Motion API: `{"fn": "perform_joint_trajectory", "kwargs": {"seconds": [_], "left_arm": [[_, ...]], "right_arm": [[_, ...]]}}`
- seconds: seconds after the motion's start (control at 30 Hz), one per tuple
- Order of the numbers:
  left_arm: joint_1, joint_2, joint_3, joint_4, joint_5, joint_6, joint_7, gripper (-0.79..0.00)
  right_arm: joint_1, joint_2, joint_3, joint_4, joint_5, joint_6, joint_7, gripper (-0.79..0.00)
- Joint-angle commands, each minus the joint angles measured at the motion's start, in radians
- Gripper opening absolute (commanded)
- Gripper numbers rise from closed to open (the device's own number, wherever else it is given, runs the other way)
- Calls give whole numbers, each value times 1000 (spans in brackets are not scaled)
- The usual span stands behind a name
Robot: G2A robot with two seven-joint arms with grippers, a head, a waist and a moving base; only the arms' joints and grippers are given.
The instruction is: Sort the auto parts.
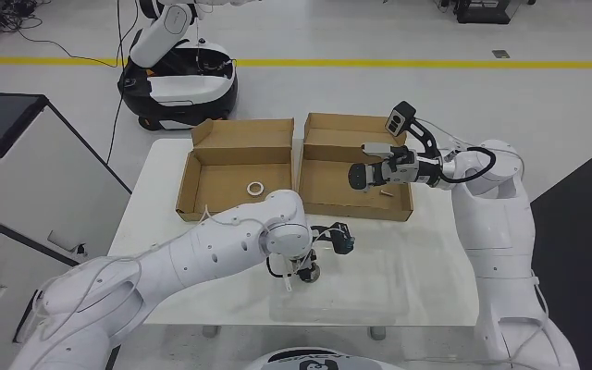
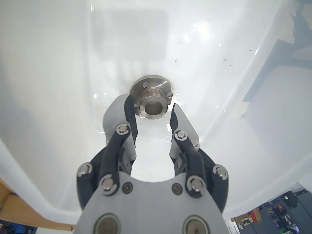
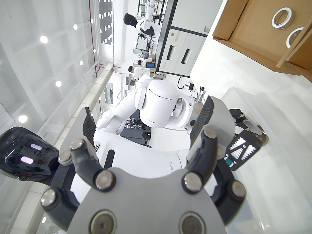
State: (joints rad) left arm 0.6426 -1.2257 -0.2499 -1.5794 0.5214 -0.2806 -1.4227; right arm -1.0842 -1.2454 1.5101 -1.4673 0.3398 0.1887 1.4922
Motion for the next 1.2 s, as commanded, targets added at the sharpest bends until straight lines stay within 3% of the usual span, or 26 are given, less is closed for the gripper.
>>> {"fn": "perform_joint_trajectory", "kwargs": {"seconds": [0.0, 0.4, 0.93, 1.17], "left_arm": [[2, -2, -1, 4, 3, -2, 1, -443], [10, -12, -12, 18, 16, 0, -4, -443], [21, -13, -32, 14, 24, -15, -23, -536], [29, -18, -33, 17, 22, -17, -26, -517]], "right_arm": [[0, 0, 0, 0, 0, 0, 0, 0], [0, 0, 0, 0, 0, 0, 0, 0], [0, 0, 0, 0, 0, 0, 0, 0], [0, 0, 0, 0, 0, 0, 0, 0]]}}
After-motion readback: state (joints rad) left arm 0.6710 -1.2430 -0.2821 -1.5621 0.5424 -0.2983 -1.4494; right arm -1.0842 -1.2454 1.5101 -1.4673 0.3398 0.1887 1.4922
